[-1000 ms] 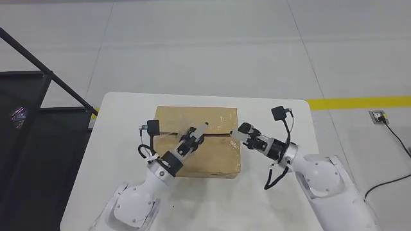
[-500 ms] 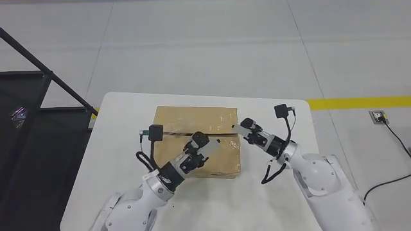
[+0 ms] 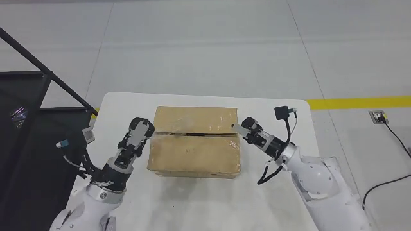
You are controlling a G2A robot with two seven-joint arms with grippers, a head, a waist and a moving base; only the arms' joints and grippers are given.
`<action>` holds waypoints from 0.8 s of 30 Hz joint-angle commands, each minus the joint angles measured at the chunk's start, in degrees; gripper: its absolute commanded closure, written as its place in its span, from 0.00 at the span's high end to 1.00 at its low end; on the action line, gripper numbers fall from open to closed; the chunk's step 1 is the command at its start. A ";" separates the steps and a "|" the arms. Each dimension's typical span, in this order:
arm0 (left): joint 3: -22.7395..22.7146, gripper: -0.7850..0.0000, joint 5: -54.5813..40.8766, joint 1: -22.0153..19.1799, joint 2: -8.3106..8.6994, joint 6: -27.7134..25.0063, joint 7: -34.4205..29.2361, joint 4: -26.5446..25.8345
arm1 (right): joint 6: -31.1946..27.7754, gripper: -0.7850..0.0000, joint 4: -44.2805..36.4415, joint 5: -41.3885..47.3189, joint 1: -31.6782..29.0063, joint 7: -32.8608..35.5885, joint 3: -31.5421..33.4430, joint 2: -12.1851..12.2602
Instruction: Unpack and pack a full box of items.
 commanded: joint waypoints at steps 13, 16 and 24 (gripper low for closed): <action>-12.79 1.00 -11.59 6.51 0.27 1.07 -2.23 11.41 | 1.99 1.00 -2.30 -22.81 5.37 -0.08 -9.65 -1.02; -12.26 1.00 -12.37 6.69 0.19 1.25 -2.45 12.57 | 1.10 1.00 -3.08 -27.20 5.46 -0.61 -10.58 -0.98; -10.74 1.00 -12.51 5.56 0.06 2.09 -2.48 12.25 | 15.51 1.00 -6.18 -66.26 11.47 0.90 -25.93 -3.56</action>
